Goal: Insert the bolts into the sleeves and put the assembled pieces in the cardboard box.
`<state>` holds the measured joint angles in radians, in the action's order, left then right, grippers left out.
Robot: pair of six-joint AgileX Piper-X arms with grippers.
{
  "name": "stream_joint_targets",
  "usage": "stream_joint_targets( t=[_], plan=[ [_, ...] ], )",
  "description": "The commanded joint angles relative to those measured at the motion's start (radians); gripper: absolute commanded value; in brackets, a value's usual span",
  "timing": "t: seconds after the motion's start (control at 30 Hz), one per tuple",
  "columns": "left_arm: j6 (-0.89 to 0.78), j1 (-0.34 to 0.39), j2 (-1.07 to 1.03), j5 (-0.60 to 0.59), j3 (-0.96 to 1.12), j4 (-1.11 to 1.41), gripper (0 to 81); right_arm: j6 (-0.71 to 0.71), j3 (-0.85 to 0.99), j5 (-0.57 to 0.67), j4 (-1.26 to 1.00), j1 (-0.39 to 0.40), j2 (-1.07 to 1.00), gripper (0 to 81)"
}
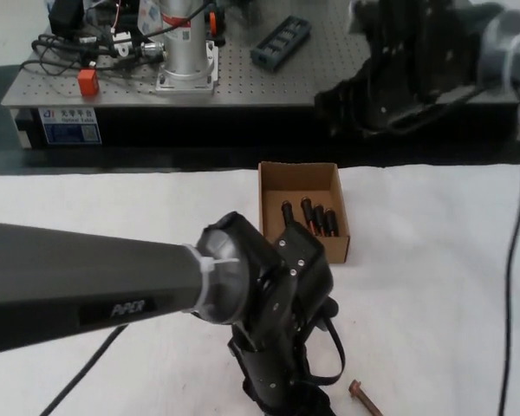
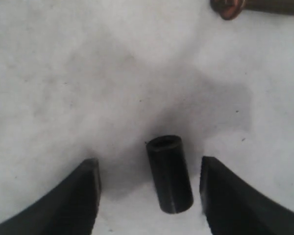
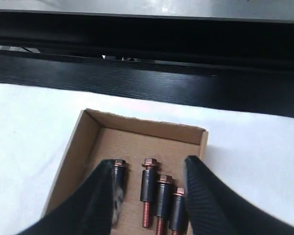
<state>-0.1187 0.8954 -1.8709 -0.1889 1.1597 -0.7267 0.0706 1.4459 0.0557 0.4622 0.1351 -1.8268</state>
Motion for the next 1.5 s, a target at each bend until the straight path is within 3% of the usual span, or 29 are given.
stream_joint_targets(
  t=[0.0, 0.33, 0.47, 0.6, 0.93, 1.2, 1.37, 1.47],
  plan=[
    [0.015, 0.011, -0.013, 0.005, 0.008, -0.014, 37.4, 0.004, -0.092, 0.008, 0.006, -0.005, 0.139, 32.9],
    [0.015, 0.014, -0.039, -0.002, 0.008, -0.046, 0.3, -0.004, -0.347, 0.008, 0.145, -0.005, 0.395, 32.9],
    [-0.013, 0.014, -0.008, 0.022, 0.023, -0.068, 0.6, -0.065, -0.448, 0.043, 0.290, 0.014, 0.449, 32.9],
    [-0.067, 0.012, 0.129, 0.154, -0.005, -0.066, 0.6, -0.166, -0.514, 0.049, 0.371, 0.081, 0.416, 32.9],
    [-0.185, 0.004, 0.541, 0.211, -0.229, 0.013, 0.6, -0.180, -0.536, 0.008, 0.393, 0.257, 0.250, 32.9],
    [-0.226, 0.004, 0.726, 0.251, -0.314, 0.019, 0.6, -0.180, -0.536, -0.043, 0.421, 0.299, 0.131, 32.6],
    [-0.226, 0.004, 0.768, 0.277, -0.315, 0.015, 0.6, -0.180, -0.536, -0.108, 0.410, 0.299, 0.088, 24.9],
    [-0.226, 0.004, 0.773, 0.284, -0.315, 0.015, 0.6, -0.184, -0.536, -0.106, 0.389, 0.299, 0.078, 9.1]
  ],
)
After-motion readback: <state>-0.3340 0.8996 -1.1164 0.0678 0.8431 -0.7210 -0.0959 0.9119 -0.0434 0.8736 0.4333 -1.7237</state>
